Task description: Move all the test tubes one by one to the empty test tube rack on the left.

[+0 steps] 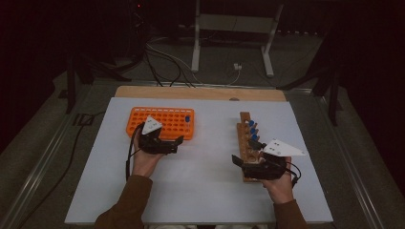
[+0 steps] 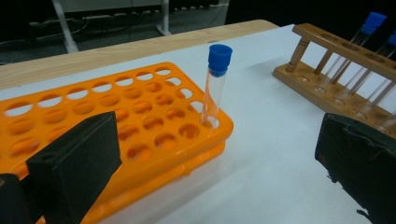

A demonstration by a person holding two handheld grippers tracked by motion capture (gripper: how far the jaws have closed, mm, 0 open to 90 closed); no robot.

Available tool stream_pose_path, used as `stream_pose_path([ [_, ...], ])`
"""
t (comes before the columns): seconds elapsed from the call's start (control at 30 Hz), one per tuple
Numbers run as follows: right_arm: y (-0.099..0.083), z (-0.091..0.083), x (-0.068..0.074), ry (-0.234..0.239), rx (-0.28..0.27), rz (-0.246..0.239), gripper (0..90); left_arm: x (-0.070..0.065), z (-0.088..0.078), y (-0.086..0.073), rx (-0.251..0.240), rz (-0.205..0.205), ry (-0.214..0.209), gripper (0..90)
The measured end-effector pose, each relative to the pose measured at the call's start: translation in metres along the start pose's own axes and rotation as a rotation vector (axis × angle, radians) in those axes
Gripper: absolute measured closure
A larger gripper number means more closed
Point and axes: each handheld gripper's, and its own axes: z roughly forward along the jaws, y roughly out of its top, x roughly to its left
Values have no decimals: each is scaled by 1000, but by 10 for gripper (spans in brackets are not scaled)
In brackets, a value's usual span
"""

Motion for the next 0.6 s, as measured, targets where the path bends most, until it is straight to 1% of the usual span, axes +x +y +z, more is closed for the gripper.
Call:
stream_pose_path([
  [0.1, 0, 0, -1, -6, 2, -2, 151, 1, -13, -5, -4, -7, -11, 8],
  [0.17, 1, 0, -2, -10, 2, 0, 153, 0, -21, -9, -7, -7, -28, 9],
  [0.23, 2, -1, -4, -18, 0, 1, 153, -1, -27, -9, -1, 13, -28, 9],
  [0.27, 3, -1, -5, -20, -1, 0, 153, -1, -31, -9, -4, 19, -35, 9],
  [0.33, 5, -3, -7, -30, -6, 0, 153, -3, -37, -8, -24, 19, -48, 9],
  [0.4, 6, -6, -10, -42, -12, 4, 153, -5, -43, -8, -33, 41, -54, 9],
  [0.57, 9, -13, -22, -82, -19, 20, 154, -12, -52, -14, -65, 66, -86, 13],
  [0.6, 10, -15, -25, -90, -18, 24, 154, -13, -53, -15, -70, 72, -79, 13],
])
